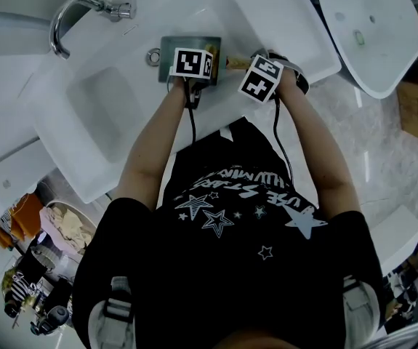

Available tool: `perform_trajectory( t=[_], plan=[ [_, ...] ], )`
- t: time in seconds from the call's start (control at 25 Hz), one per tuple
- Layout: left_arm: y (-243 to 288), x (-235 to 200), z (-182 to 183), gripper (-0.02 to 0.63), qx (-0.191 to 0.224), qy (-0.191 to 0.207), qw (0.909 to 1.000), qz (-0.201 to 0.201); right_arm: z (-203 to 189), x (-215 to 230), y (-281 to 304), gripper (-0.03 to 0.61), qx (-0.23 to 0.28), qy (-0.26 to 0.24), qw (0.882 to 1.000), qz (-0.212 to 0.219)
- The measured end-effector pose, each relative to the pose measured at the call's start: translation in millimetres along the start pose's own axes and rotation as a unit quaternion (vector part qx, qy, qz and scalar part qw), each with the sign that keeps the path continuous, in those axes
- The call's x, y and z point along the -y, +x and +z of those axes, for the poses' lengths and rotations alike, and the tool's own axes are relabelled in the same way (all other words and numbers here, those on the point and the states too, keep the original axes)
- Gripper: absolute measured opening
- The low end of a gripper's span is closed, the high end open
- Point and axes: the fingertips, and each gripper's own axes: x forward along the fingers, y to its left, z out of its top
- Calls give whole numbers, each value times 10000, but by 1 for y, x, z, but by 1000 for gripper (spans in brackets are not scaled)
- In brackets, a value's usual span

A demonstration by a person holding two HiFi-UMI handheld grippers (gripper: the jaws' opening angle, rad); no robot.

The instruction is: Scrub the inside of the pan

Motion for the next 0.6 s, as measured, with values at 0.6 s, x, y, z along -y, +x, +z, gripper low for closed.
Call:
perform_trajectory(
  t=[0.6],
  plan=[
    [-4,-37,-4,51,-61,33,9992,383,-2,0,-1,156,-54,23,10000,33]
  ],
)
